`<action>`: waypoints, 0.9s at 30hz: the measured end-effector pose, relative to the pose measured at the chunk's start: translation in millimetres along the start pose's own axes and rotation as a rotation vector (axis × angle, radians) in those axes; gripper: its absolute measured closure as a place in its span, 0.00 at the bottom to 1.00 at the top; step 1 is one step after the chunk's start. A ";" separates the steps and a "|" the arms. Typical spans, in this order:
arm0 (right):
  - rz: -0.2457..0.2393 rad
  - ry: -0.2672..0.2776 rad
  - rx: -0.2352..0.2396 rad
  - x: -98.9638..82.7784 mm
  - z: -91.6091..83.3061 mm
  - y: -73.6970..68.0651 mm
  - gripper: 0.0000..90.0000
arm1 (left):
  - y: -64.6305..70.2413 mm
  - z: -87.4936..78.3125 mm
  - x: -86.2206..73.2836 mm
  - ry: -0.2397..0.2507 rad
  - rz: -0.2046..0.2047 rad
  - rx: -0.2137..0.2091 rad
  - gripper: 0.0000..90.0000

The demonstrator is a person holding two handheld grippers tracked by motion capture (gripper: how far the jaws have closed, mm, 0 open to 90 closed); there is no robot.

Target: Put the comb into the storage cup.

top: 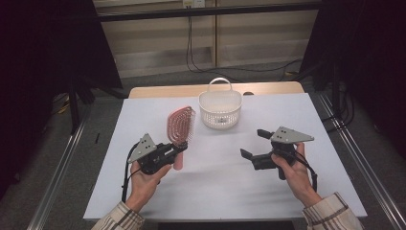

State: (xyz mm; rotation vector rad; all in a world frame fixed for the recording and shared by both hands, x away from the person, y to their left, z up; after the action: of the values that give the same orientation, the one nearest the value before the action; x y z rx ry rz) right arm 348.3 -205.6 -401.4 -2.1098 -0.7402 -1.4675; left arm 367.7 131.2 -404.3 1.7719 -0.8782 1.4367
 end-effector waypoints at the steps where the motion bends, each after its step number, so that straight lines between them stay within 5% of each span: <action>1: -0.012 0.009 0.008 1.7 0.2 -1.2 0.08 | 0.6 0.0 -0.2 0.001 0.007 -0.004 0.90; 6: -0.022 0.057 0.060 7.7 0.9 -9.7 0.06 | 5.2 3.9 -2.5 0.016 0.078 -0.014 0.89; 8: -0.026 0.091 0.059 9.7 0.0 -13.1 0.08 | 6.8 6.4 -2.7 0.024 0.055 -0.034 0.90; 12: -0.046 0.161 0.097 20.7 -1.2 -20.4 0.08 | 12.6 8.9 -2.5 0.018 0.094 -0.042 0.89; 17: -0.043 0.147 0.138 19.3 0.9 -24.6 0.06 | 16.4 13.0 -6.2 0.015 0.065 -0.053 0.90; 27: -0.029 0.150 0.193 20.3 8.3 -27.2 0.03 | 23.9 24.4 -15.0 -0.031 0.077 -0.110 0.90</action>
State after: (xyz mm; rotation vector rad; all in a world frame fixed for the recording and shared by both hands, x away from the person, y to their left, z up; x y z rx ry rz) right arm 341.9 -176.6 -383.1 -1.8321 -0.8224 -1.4869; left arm 357.9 99.1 -420.6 1.6997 -1.0318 1.3848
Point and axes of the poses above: each handheld gripper's, and its own axes: z roughly forward along the jaws, x roughly out of its top, y roughly to its right, the point moved 3 cm from there along z, roughly forward along the jaws, and after that the axes turned 1 degree about z, right-handed, at the moved point
